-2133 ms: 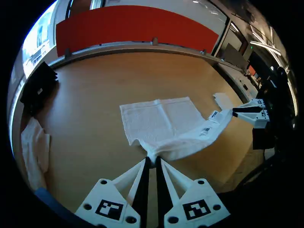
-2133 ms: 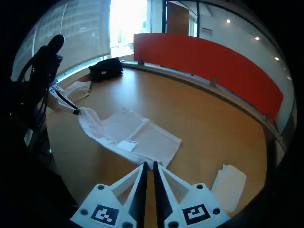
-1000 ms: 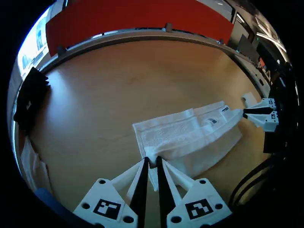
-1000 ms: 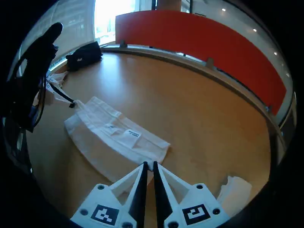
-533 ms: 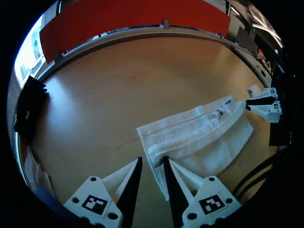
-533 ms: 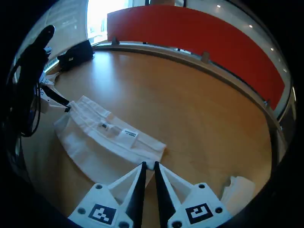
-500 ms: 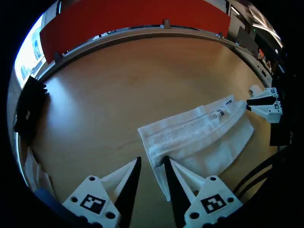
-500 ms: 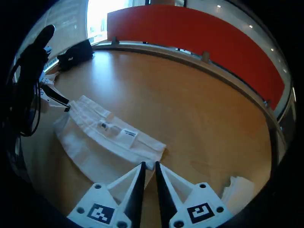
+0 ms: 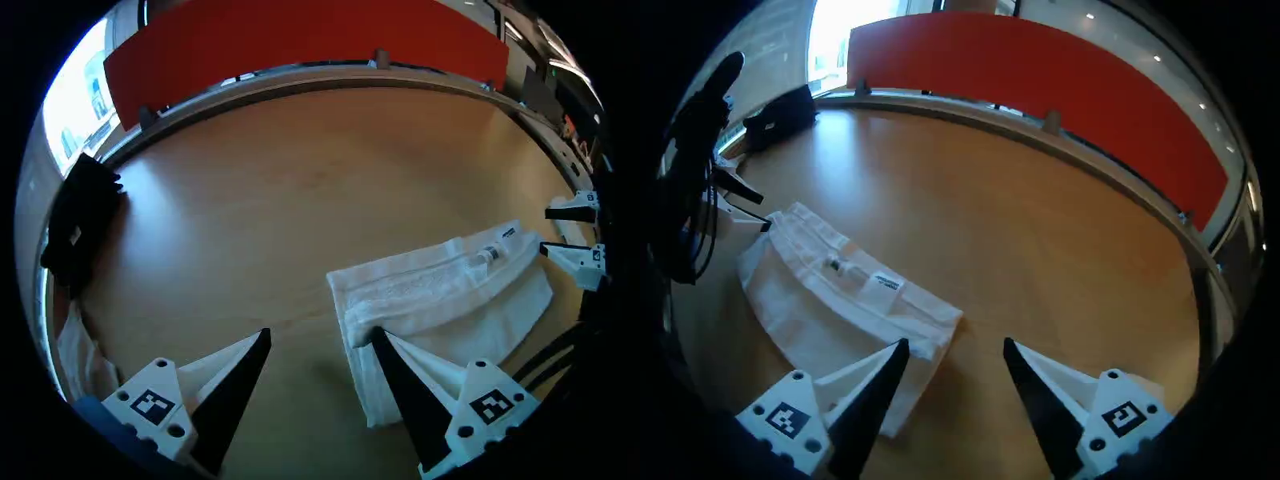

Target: Fold towel

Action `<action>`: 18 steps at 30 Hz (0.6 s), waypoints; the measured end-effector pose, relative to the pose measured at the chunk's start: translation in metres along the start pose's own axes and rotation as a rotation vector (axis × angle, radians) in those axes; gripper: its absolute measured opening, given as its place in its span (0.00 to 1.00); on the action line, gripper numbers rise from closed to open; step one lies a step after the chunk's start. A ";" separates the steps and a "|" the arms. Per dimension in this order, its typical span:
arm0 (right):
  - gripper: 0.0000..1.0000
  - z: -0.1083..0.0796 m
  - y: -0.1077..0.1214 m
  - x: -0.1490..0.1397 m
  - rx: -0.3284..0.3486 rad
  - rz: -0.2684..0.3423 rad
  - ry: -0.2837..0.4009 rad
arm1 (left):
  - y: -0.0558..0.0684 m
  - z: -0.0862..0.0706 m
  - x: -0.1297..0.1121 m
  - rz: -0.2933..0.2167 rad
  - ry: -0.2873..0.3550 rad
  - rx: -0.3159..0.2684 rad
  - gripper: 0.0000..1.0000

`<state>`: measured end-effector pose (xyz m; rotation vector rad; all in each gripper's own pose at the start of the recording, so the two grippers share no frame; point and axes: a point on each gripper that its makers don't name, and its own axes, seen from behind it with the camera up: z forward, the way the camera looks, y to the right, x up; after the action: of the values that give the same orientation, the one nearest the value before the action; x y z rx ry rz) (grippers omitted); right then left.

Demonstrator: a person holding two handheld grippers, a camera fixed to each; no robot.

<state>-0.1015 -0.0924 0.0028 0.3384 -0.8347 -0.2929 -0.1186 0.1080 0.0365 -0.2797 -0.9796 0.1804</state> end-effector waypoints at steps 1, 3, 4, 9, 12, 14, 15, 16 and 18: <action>0.93 0.000 0.000 0.001 0.000 0.001 0.003 | 0.000 0.000 0.000 -0.011 0.001 0.000 0.94; 0.93 -0.001 0.001 0.002 0.000 0.002 0.007 | 0.000 -0.001 0.000 -0.033 0.002 -0.001 0.94; 0.93 -0.001 0.001 0.002 -0.001 0.001 0.008 | 0.000 -0.002 0.000 -0.040 0.002 -0.003 0.94; 0.93 -0.005 0.003 0.003 -0.001 -0.012 0.012 | 0.003 -0.007 -0.005 -0.058 -0.007 -0.016 0.94; 0.93 -0.007 0.003 0.002 0.000 -0.021 0.015 | 0.004 -0.012 -0.010 -0.054 -0.009 -0.018 0.94; 0.93 -0.009 0.003 0.001 0.002 -0.026 0.016 | 0.002 -0.016 -0.014 -0.054 -0.009 -0.013 0.94; 0.93 -0.010 0.003 0.001 0.004 -0.029 0.017 | 0.001 -0.018 -0.017 -0.057 -0.009 -0.011 0.94; 0.93 -0.011 0.002 0.000 0.006 -0.031 0.018 | 0.000 -0.021 -0.020 -0.062 -0.009 -0.009 0.94; 0.93 -0.014 0.000 0.000 0.012 -0.035 0.022 | -0.002 -0.028 -0.027 -0.075 -0.008 -0.005 0.94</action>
<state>-0.0911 -0.0896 -0.0060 0.3672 -0.8101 -0.3168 -0.1096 0.0943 0.0013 -0.2460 -0.9972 0.1104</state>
